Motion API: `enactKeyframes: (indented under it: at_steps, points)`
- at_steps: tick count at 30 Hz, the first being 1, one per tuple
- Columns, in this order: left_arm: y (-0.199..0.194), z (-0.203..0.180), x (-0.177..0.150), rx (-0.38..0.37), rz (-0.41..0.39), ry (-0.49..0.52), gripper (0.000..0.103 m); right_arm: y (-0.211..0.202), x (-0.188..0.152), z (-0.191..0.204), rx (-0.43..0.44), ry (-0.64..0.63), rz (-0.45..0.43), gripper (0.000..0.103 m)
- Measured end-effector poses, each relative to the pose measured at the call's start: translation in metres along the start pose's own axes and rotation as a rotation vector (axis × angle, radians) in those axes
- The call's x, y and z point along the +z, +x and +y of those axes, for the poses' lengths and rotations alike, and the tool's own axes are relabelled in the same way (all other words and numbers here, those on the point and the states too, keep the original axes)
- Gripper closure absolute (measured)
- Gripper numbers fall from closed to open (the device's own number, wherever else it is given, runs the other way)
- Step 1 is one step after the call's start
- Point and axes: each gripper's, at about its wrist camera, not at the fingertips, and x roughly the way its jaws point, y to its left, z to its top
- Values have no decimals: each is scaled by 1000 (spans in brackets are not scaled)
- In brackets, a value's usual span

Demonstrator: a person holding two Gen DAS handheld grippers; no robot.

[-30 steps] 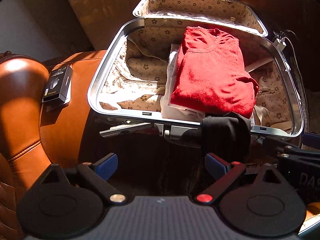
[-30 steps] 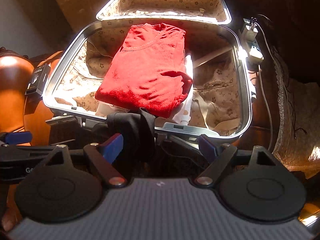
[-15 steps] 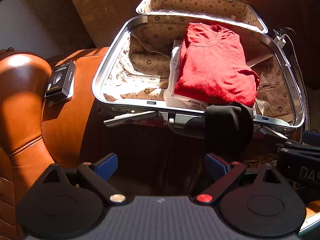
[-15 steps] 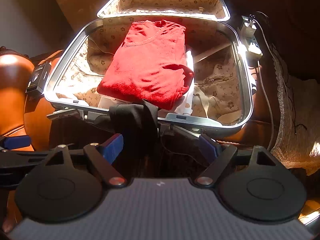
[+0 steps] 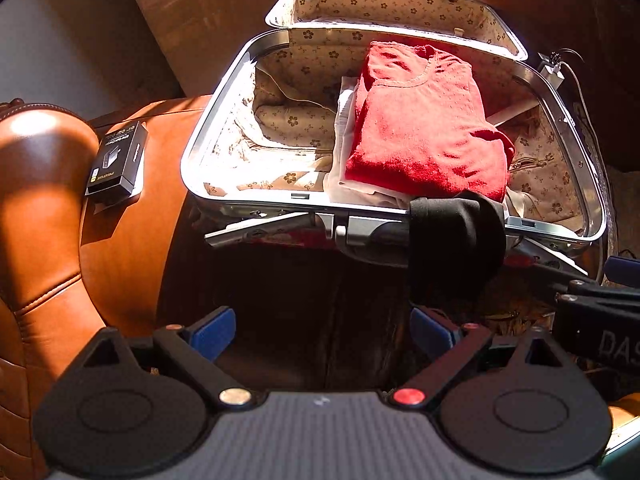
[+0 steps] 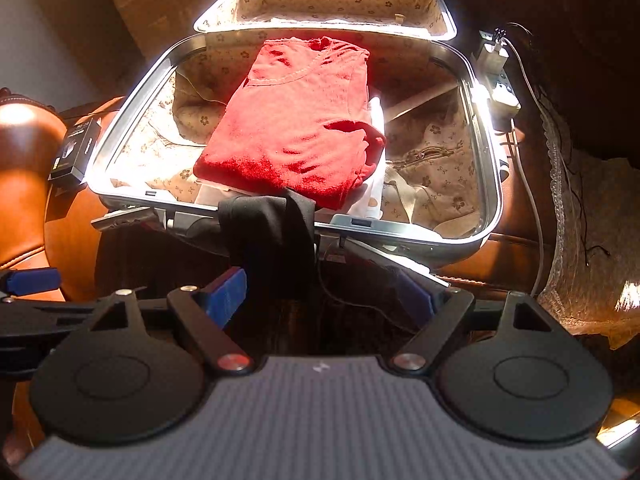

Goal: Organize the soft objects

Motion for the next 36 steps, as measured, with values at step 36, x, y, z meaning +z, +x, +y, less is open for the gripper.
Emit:
enactKeyframes:
  at_steps: [36]
  points:
    - [9,2,-23,-16,8,38,6,3,-27,4,-9,36,-6,13]
